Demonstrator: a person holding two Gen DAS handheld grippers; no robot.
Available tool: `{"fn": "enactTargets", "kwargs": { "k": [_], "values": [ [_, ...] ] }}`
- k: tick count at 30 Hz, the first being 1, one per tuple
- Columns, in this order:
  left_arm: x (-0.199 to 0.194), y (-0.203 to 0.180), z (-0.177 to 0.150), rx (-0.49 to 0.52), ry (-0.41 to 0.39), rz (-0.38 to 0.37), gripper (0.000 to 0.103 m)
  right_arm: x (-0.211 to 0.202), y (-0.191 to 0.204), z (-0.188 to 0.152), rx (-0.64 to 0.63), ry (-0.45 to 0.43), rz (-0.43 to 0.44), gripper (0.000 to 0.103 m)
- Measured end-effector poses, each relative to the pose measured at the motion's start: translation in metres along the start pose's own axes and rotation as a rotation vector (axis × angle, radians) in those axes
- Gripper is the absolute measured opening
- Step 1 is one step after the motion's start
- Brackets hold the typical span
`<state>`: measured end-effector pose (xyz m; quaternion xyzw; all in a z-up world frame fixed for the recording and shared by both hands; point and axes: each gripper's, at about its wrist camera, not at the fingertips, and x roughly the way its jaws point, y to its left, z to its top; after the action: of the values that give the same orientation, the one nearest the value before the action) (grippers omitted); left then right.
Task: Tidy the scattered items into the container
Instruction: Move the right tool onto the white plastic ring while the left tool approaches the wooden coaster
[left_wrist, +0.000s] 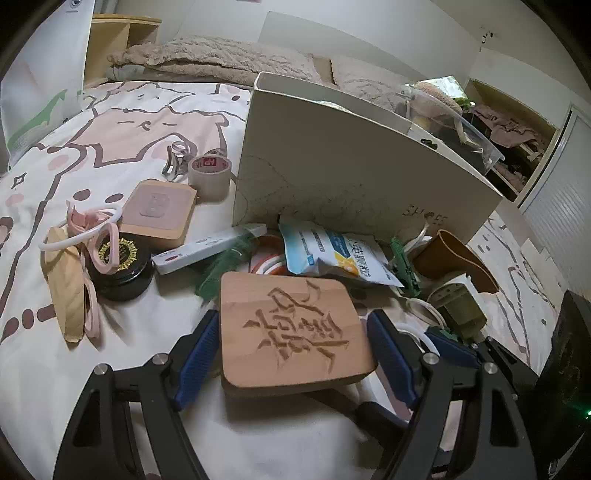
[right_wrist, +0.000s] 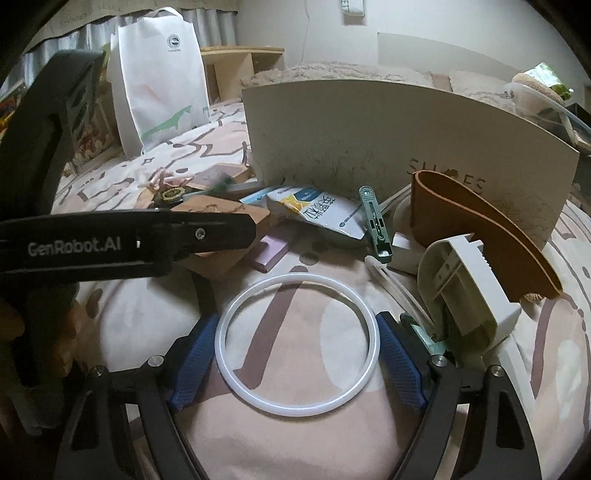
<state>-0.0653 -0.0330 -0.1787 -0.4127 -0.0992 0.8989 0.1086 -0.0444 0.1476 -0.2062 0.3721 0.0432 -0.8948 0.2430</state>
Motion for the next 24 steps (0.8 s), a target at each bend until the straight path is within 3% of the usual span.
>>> {"fn": "enactTargets", "kwargs": {
  "k": [2, 3, 4, 9, 10, 12, 13, 14, 24],
  "values": [
    [-0.002, -0.001, 0.0, 0.001, -0.007, -0.002, 0.08, -0.006, 0.0, -0.001, 0.003, -0.008, 0.003, 0.085],
    [-0.003, -0.001, 0.0, 0.001, -0.013, -0.001, 0.073, -0.009, 0.0, -0.001, 0.006, -0.015, 0.002, 0.085],
    [-0.005, 0.0, 0.001, -0.001, -0.024, -0.001, 0.051, -0.013, 0.0, -0.001, 0.008, -0.023, 0.0, 0.085],
    [-0.009, 0.002, 0.001, -0.013, -0.037, -0.013, 0.047, -0.034, -0.006, -0.003, 0.033, -0.051, -0.005, 0.085],
    [-0.008, 0.002, 0.001, -0.012, -0.036, -0.005, 0.048, -0.037, -0.007, -0.004, 0.034, -0.051, -0.008, 0.085],
    [-0.008, 0.0, 0.001, -0.008, -0.037, 0.01, 0.067, -0.043, -0.009, -0.006, 0.038, -0.054, -0.013, 0.085],
    [-0.008, -0.001, 0.0, -0.004, -0.039, 0.011, 0.085, -0.045, -0.01, -0.006, 0.041, -0.054, -0.015, 0.085],
    [-0.008, -0.002, 0.0, 0.0, -0.042, 0.008, 0.092, -0.048, -0.011, -0.008, 0.045, -0.054, -0.016, 0.085],
    [0.016, -0.028, -0.007, 0.13, 0.035, 0.072, 0.092, -0.067, -0.021, -0.016, 0.07, -0.061, -0.031, 0.085]
  ]
}}
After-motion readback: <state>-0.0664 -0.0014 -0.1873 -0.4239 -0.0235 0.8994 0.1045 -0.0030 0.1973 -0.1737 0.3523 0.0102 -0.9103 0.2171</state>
